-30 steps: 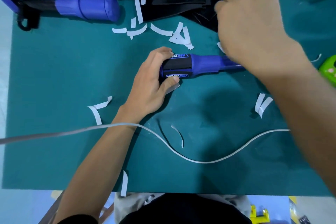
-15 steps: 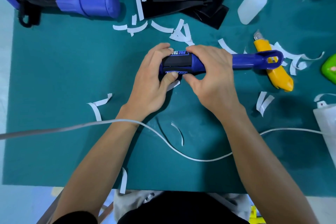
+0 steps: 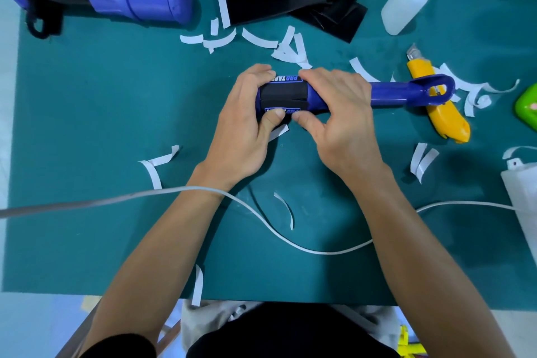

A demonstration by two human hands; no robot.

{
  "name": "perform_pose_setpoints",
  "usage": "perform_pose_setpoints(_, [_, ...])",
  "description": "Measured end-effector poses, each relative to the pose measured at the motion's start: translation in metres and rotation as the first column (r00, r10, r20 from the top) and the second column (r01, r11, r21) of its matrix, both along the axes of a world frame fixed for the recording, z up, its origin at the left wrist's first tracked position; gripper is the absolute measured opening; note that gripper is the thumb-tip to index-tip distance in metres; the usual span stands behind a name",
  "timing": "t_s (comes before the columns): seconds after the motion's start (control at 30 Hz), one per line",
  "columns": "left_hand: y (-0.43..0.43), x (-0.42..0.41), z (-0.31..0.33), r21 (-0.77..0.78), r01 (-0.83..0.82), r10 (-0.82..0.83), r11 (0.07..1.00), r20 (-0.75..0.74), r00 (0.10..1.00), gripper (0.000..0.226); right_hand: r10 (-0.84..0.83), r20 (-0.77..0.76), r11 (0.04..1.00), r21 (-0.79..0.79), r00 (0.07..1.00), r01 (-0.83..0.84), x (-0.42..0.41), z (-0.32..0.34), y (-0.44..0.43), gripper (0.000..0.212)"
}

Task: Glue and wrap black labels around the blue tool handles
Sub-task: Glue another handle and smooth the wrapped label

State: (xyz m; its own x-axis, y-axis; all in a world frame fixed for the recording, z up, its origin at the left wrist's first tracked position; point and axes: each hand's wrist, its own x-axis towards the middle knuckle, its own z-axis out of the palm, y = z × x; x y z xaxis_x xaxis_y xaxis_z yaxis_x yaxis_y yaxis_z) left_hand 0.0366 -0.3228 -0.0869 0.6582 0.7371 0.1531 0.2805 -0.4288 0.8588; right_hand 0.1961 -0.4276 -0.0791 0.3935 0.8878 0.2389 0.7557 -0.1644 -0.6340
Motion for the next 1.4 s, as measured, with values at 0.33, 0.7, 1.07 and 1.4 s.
perform_pose_setpoints(0.33, [-0.004,0.003,0.004,-0.002,-0.022,0.022,1.0,0.034,0.999,0.035,-0.024,-0.04,0.999,0.037,0.999,0.026,-0.002,0.001,0.0,0.043])
perform_pose_setpoints(0.7, [-0.01,0.008,0.007,-0.038,-0.082,0.084,0.996,0.036,0.996,0.038,-0.058,-0.094,0.996,0.069,0.994,0.065,-0.003,0.0,0.0,0.04])
perform_pose_setpoints(1.07, [-0.011,0.011,0.007,-0.007,-0.119,0.12,0.993,0.045,0.992,0.037,-0.081,-0.114,0.993,0.075,0.99,0.09,-0.006,0.0,0.001,0.04])
perform_pose_setpoints(1.4, [-0.011,0.013,0.016,-0.147,-0.139,0.148,0.979,0.056,0.987,0.036,-0.092,-0.095,0.992,0.073,0.991,0.099,-0.008,0.002,0.002,0.039])
